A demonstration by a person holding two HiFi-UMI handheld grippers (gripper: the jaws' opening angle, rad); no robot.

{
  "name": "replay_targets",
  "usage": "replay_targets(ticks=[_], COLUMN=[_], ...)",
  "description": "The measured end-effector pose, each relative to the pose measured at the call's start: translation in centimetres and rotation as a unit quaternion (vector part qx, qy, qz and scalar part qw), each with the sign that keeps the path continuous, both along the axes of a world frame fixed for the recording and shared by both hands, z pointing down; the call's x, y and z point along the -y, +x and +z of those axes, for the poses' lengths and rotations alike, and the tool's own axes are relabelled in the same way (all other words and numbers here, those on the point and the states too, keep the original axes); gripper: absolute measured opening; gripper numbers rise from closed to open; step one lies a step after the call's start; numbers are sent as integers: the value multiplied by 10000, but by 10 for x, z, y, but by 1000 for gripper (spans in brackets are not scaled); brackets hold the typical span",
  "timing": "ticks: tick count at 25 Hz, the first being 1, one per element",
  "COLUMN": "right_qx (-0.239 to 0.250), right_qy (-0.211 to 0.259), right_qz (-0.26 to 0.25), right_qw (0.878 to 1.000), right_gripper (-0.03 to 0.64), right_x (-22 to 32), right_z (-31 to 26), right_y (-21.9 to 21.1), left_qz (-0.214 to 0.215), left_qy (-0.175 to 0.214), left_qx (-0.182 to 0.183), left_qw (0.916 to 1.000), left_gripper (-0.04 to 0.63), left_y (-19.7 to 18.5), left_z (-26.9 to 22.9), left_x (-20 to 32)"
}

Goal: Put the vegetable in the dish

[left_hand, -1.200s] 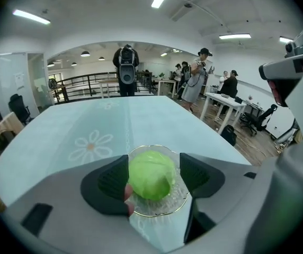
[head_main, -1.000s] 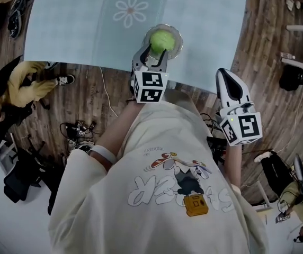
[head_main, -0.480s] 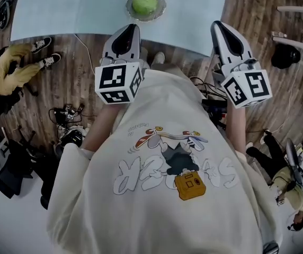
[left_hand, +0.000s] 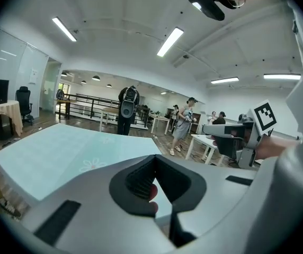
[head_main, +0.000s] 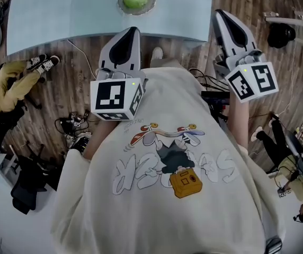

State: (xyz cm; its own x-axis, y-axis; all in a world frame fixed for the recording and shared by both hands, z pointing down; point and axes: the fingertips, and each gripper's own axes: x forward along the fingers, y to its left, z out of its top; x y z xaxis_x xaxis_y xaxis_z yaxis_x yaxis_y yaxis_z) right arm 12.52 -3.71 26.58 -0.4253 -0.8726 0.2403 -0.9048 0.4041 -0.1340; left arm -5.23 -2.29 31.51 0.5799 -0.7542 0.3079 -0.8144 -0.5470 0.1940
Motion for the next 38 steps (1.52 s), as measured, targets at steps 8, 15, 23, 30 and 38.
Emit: replay_targets(ticks=[8, 15, 23, 30, 38], right_qx=[-120, -277, -495, -383, -563], right_qy=[-61, -101, -69, -162, -694], right_qz=[365, 568, 702, 799, 1035], right_qw=[9992, 9979, 9963, 9959, 9906], right_gripper=[21, 21, 21, 21, 21], right_x=[-10, -15, -44, -85, -143], right_z=[-2, -3, -3, 20, 79], right_y=[26, 45, 7, -21, -16], left_qz=[560, 761, 903, 1007, 1073], left_qy=[170, 180, 248, 344, 456], left_qx=[208, 187, 192, 209, 163], left_qw=[9981, 9968, 9954, 9941, 9930], left_gripper=[8, 8, 8, 8, 8], left_y=[18, 24, -13, -50, -81], left_z=[-4, -2, 3, 0, -7], left_x=[-10, -18, -46, -81, -125])
